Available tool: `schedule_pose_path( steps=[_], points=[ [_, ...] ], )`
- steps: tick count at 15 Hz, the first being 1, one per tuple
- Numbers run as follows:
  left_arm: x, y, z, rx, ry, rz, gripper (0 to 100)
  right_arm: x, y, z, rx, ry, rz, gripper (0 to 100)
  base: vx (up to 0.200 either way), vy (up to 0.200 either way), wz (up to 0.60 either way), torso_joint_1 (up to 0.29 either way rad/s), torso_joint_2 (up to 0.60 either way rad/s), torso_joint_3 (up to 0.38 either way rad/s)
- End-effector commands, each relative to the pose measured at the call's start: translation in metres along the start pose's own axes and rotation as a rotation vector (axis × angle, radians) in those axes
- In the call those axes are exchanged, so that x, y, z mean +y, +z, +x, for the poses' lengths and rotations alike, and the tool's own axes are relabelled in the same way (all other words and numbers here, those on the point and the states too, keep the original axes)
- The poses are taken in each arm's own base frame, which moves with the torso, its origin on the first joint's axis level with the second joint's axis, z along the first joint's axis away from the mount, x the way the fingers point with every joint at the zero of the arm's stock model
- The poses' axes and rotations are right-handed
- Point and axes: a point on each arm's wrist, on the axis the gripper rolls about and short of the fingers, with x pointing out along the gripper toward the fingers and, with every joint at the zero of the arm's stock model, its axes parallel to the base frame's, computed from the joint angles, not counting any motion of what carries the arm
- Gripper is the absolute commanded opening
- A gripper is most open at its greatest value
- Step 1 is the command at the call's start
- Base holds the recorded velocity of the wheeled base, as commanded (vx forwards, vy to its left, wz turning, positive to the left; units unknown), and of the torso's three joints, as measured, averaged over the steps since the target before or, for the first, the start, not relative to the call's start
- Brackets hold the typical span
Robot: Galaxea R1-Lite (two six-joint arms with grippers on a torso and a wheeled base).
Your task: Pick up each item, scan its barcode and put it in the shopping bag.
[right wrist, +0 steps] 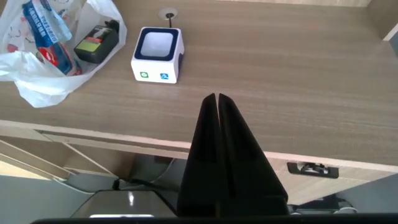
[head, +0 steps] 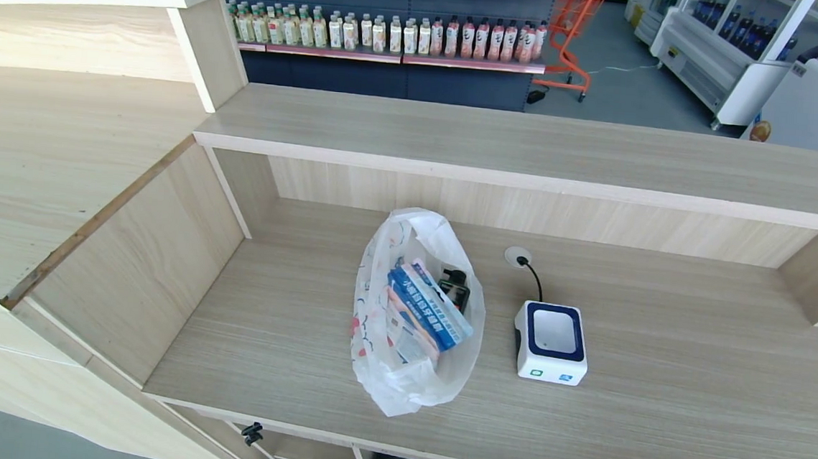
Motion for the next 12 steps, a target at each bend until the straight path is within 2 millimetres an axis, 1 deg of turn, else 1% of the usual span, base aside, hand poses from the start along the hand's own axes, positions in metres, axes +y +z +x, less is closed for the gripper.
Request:
schedule_pose_path(
  steps=[1, 7, 12],
  points=[
    [0.0000, 0.0000, 0.0001, 0.001, 0.000, 0.000, 100, 0.0000, 0.0001, 0.0003, 0.003, 0.001, 0.000, 0, 0.000, -0.200, 0.00, 0.002, 0.00, 0.002],
    [0.0000, 0.0000, 0.0000, 0.000, 0.000, 0.003, 100, 0.0000, 0.0001, 0.0003, 0.003, 0.001, 0.000, 0, 0.000, -0.200, 0.00, 0.003, 0.00, 0.002],
    [0.0000, 0.0000, 0.0000, 0.000, 0.000, 0.001, 100, 0.0000, 0.0001, 0.0003, 0.003, 0.001, 0.000, 0, 0.000, 0.000, 0.00, 0.000, 0.00, 0.000]
  ],
)
